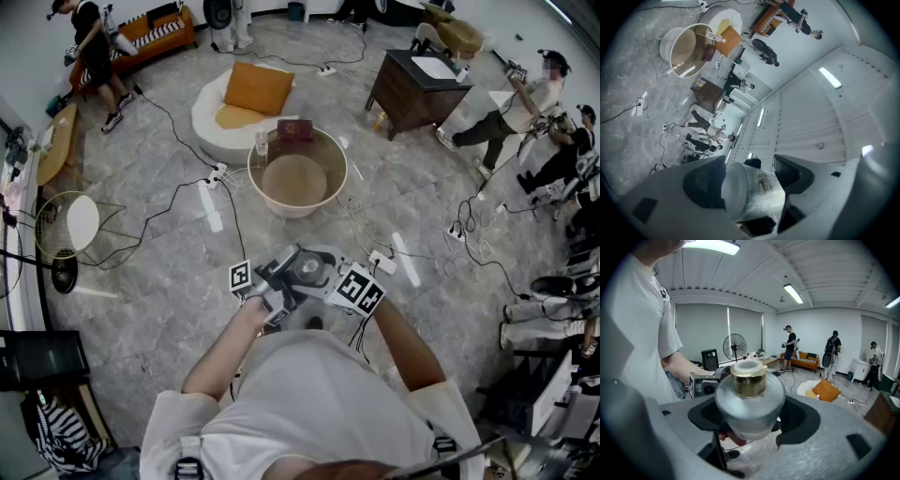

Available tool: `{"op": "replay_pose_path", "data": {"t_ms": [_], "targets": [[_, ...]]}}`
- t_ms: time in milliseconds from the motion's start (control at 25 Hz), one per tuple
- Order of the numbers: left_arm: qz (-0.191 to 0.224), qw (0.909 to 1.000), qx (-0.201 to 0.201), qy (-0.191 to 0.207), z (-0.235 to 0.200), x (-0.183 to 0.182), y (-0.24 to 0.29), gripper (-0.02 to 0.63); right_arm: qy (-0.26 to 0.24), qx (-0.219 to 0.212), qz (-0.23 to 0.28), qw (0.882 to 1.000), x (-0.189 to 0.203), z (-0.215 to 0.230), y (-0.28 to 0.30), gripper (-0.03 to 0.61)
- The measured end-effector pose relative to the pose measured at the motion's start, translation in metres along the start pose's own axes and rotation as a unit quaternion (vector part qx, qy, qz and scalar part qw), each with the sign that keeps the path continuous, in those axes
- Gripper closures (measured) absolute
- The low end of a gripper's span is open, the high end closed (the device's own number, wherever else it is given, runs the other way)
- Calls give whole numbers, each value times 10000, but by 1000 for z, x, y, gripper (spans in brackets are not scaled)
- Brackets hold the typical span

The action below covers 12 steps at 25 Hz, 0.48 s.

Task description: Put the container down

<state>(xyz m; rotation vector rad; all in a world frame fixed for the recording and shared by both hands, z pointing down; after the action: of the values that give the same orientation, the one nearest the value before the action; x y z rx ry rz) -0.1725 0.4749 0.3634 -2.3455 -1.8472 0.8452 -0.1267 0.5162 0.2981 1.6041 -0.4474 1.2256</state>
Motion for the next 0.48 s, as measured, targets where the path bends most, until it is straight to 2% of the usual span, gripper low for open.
{"op": "replay_pose_path", "data": {"t_ms": [480], "targets": [[-81,10000,5,-45,6,-8,-14,313,55,68,-23,10000,-6,-5,16,241]]}}
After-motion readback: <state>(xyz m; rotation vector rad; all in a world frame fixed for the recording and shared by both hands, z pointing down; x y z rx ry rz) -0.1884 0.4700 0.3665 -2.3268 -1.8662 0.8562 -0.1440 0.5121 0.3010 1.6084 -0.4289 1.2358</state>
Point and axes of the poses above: the fingertips, and each gripper's own axes: y forward along the fingers, z to its right, x out of its underside, the point moved 6 cm from there along -y, backward along the fingers, and after that the axes turned 5 degrees about -x, right-handed, at the moved point
